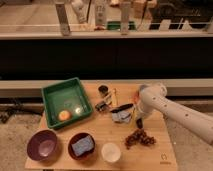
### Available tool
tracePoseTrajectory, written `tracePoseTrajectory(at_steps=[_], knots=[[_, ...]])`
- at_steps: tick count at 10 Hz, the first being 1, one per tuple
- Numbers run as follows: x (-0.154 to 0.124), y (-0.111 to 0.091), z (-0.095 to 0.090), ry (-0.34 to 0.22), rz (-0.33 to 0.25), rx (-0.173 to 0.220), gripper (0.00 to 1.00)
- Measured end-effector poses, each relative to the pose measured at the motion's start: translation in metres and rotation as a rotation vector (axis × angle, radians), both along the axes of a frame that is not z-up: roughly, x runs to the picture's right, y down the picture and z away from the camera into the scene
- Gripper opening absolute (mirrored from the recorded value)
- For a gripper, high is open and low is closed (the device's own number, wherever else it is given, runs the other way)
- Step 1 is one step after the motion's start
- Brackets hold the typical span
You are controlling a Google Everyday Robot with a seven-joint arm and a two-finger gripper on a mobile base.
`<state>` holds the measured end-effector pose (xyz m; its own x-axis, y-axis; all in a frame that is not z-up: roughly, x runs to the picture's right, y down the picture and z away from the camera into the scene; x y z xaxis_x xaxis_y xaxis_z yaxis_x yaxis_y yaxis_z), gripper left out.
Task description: Wipe table surface with eraser
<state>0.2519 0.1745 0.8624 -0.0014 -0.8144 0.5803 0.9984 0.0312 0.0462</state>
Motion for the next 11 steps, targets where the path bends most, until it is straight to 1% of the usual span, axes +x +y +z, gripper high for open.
tracePoseTrajectory(at_steps=[2,3,5,7,9,11], knots=[[0.035,0.002,0.003,0.038,0.031,-0.004,0.02],[0.047,0.000,0.005,0.052,0.053,-0.003,0.02],[0.063,-0.008,0.009,0.072,0.078,0.004,0.02],[0.055,-0.021,0.020,0.072,0.083,0.010,0.02],[0.032,-0.039,0.037,0.061,0.089,0.016,0.02],[0.007,-0.050,0.045,0.037,0.089,0.020,0.02]])
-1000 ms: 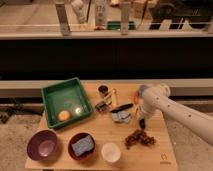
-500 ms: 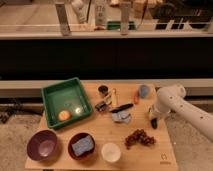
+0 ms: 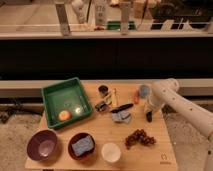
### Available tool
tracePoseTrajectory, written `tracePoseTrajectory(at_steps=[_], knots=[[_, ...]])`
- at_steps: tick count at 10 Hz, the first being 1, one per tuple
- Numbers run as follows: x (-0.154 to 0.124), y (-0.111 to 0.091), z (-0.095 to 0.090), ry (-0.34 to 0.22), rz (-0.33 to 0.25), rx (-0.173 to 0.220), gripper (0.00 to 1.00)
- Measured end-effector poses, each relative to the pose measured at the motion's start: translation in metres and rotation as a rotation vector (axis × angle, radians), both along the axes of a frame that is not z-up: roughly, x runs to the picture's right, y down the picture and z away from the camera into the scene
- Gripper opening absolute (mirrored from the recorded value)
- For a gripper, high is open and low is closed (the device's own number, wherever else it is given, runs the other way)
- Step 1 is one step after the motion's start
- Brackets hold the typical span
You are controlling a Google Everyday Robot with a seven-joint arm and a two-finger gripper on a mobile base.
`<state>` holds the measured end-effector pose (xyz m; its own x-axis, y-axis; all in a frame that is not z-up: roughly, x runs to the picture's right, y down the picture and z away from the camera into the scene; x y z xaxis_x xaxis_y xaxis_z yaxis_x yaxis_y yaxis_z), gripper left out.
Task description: Wipe table surface with eraser
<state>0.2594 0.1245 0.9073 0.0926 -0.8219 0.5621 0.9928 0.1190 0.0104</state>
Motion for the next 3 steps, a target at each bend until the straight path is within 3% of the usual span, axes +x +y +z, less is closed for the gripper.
tracePoseTrajectory(at_steps=[3], knots=[[-0.0163,-0.0029,-0.0074,-0.049,-0.006,-0.003,0.02]])
